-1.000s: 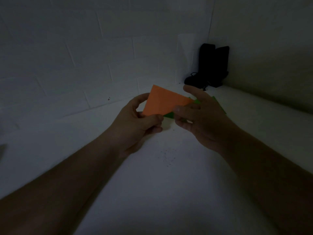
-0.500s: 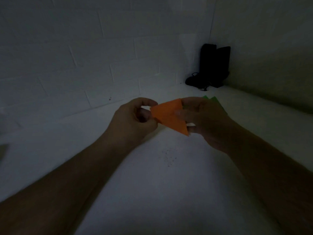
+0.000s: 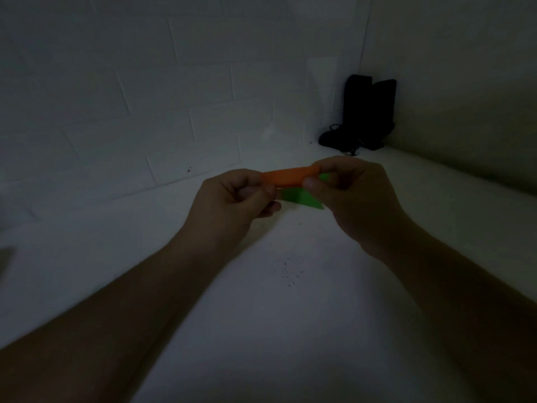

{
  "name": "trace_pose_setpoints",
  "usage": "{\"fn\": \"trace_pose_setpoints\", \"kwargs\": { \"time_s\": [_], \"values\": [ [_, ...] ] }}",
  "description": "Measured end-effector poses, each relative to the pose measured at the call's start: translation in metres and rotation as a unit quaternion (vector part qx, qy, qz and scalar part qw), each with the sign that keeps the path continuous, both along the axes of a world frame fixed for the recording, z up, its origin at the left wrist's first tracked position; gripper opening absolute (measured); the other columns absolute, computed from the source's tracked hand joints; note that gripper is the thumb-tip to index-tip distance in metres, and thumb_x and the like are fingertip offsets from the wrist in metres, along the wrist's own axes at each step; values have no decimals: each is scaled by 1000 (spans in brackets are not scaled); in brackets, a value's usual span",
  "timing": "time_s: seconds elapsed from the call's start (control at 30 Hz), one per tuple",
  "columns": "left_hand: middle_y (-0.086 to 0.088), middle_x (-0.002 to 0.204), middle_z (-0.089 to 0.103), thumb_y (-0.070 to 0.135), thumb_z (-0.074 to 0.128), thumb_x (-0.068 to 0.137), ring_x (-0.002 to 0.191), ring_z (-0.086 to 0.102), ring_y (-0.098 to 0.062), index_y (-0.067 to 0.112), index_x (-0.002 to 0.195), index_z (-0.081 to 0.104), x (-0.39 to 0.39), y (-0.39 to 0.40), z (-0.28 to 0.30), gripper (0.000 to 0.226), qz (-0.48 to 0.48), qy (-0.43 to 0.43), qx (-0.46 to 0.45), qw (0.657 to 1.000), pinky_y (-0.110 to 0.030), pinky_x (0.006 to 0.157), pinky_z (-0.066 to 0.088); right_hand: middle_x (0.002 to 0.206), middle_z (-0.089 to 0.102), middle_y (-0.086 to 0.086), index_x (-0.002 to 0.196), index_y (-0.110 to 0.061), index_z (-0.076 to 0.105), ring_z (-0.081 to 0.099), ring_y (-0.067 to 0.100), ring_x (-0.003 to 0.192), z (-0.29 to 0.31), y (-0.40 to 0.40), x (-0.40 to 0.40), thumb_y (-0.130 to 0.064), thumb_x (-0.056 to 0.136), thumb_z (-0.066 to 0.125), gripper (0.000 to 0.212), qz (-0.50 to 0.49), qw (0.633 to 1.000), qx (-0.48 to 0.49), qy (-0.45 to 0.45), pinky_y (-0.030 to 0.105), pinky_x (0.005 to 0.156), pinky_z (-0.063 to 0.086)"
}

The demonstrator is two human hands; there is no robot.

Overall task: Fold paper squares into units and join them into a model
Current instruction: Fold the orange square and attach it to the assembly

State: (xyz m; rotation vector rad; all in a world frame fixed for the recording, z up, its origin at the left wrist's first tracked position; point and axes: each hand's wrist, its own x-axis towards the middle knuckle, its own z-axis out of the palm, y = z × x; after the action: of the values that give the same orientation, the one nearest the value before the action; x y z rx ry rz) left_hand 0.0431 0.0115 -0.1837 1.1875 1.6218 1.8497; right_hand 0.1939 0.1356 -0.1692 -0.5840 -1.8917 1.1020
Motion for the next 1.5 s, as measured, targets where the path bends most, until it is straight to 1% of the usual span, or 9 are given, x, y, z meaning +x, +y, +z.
{"fn": "trace_pose_setpoints", "kwargs": {
  "time_s": [0.07, 0.13, 0.33, 0.5, 0.7, 0.87, 1.0, 1.17, 1.5],
  "values": [
    [-13, 87, 77, 2, 69, 93, 85, 75, -29, 10, 95, 75, -1, 0, 1, 9, 7, 5, 17, 1000, -44, 88, 61, 61, 55, 14, 90, -30, 73, 50, 18, 55, 2, -2, 2, -9, 92, 71, 21, 27, 1000, -14, 5, 30, 55, 45],
    [-10, 86, 78, -1, 69, 92, 87, 76, -28, 13, 96, 74, -2, -1, 2, 15, 17, 12, 34, 999, -44, 89, 61, 63, 68, 5, 100, -25, 72, 61, 17, 56, 6, -5, 3, -4, 92, 69, 23, 67, 997, -45, -5, 25, 54, 53],
    [-18, 94, 76, -2, 73, 89, 92, 74, -37, 18, 97, 76, -3, -3, 1, 22, 14, 48, 58, 997, -57, 91, 58, 91, 78, -2, 105, -28, 72, 75, 22, 80, 5, -6, 2, -1, 89, 72, 32, 128, 982, -140, 1, 44, 83, 62],
    [-20, 92, 75, -8, 70, 89, 89, 75, -36, 15, 95, 74, -3, -4, 2, 24, 13, 35, 75, 997, -54, 90, 60, 101, 76, -1, 104, -32, 74, 75, 25, 89, 4, -6, 6, 1, 90, 68, 36, 182, 967, -179, -3, 43, 85, 60],
    [-11, 82, 77, -8, 69, 89, 81, 74, -30, 12, 93, 73, 0, -3, 3, 21, -12, 28, 57, 998, -48, 86, 61, 84, 76, 0, 88, -20, 75, 73, 20, 83, 6, -7, 4, 5, 85, 72, 26, 147, 980, -135, 23, 43, 84, 61],
    [-15, 84, 75, -1, 75, 85, 85, 72, -33, 11, 94, 74, 1, -4, 3, 15, -32, 30, 55, 998, -57, 91, 58, 80, 76, 3, 76, -30, 79, 72, 19, 79, 6, -7, 5, -4, 88, 71, 30, 140, 983, -113, 29, 39, 79, 61],
    [-13, 84, 75, 12, 81, 82, 89, 72, -41, 20, 88, 76, 1, -4, 5, 11, -17, 17, 59, 998, -58, 91, 58, 75, 74, 5, 77, -20, 74, 71, 20, 75, 5, -6, 3, -10, 89, 71, 16, 116, 983, -135, 44, 44, 81, 63],
    [-14, 87, 75, 18, 74, 80, 87, 74, -31, 6, 96, 70, 2, -3, 6, 21, -34, -20, 56, 998, -49, 90, 61, 70, 72, 4, 75, -15, 72, 69, 20, 72, 7, -10, 2, -11, 92, 69, 17, 109, 983, -144, 41, 51, 85, 60],
    [-9, 74, 72, 5, 65, 95, 76, 71, -23, 2, 86, 65, 7, -1, 8, 9, -26, -81, 43, 995, -39, 85, 62, 63, 69, -4, 72, -16, 61, 68, 14, 65, 8, -12, -1, -10, 95, 66, 24, 96, 984, -145, 39, 46, 84, 62]
  ]
}}
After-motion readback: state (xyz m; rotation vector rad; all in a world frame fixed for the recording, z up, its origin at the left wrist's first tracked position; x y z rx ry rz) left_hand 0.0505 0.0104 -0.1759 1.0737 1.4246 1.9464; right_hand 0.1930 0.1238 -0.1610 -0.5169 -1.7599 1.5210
